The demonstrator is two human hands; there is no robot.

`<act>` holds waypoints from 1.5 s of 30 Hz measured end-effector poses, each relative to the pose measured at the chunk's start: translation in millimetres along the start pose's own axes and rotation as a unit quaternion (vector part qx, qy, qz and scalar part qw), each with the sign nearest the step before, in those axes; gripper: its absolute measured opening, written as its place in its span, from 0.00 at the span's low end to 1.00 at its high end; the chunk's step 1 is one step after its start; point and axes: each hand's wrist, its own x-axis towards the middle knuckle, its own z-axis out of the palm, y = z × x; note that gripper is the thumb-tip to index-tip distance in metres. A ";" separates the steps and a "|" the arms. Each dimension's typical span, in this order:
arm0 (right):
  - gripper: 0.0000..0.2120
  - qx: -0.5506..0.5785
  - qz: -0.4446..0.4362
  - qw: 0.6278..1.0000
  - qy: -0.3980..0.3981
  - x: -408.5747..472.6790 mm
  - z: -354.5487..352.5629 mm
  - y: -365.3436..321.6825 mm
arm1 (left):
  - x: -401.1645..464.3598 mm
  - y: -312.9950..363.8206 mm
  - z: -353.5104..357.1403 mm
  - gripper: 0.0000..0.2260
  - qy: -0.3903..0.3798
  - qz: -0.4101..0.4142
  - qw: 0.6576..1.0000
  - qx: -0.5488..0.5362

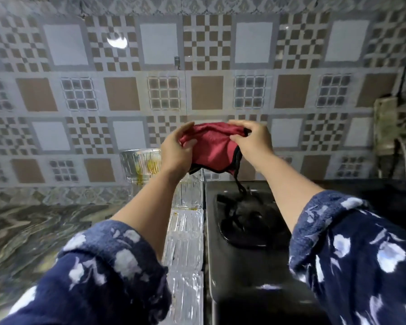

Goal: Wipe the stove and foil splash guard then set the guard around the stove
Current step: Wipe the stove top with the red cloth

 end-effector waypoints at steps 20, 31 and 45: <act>0.17 -0.308 0.043 0.926 -0.214 -186.8 -76.4 102.0 | -198.8 -60.1 22.0 0.20 -0.190 -0.112 0.920 0.324; 0.21 -0.307 -0.090 0.876 -0.360 -220.0 -31.5 90.0 | -223.4 -69.5 10.6 0.24 -0.156 -0.069 0.971 0.170; 0.24 -0.372 -0.043 0.861 -0.345 -225.0 -27.7 84.1 | -220.0 -87.4 -2.7 0.31 -0.272 0.064 0.851 0.445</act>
